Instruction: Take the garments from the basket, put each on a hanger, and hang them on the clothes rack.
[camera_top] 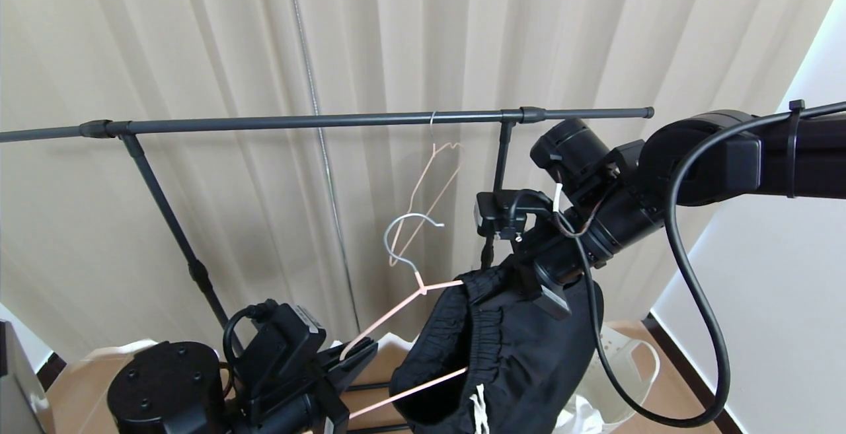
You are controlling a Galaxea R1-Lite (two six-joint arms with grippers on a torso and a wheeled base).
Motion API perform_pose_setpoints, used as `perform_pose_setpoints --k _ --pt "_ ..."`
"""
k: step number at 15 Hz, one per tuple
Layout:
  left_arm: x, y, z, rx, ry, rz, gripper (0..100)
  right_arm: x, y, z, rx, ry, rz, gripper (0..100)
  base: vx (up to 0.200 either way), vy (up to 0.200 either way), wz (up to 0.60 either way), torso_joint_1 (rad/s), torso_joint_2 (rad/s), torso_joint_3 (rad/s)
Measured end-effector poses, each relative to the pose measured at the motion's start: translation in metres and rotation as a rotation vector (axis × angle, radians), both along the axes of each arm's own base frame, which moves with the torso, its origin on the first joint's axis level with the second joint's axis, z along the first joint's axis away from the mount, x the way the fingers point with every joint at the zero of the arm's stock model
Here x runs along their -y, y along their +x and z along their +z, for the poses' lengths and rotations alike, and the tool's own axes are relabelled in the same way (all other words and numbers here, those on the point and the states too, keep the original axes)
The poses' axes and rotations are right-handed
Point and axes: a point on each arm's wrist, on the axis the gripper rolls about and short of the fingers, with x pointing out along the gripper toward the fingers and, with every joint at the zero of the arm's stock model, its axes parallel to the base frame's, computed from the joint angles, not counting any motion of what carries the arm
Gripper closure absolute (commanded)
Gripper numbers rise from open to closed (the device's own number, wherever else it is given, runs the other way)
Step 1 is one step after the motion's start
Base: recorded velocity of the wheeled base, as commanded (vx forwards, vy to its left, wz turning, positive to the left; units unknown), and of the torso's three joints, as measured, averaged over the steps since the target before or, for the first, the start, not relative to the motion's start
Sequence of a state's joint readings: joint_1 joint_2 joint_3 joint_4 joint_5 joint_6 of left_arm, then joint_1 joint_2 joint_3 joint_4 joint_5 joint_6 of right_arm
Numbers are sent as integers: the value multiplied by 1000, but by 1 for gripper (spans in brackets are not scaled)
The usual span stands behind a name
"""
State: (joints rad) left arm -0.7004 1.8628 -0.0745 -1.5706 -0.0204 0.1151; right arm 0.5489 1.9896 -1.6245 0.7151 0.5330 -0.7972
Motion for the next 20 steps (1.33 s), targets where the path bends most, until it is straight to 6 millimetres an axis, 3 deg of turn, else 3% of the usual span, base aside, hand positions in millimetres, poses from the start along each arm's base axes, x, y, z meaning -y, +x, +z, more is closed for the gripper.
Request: perform_pose_setpoints --k 11,20 --pt "-9 10 8 24 -36 49 0 22 -27 7 -15 -14 -20 100 0 0 0 0 0 0" --pt "-26 14 29 56 -149 30 0 34 -23 18 39 -24 -85 100 0 0 0 0 0 0"
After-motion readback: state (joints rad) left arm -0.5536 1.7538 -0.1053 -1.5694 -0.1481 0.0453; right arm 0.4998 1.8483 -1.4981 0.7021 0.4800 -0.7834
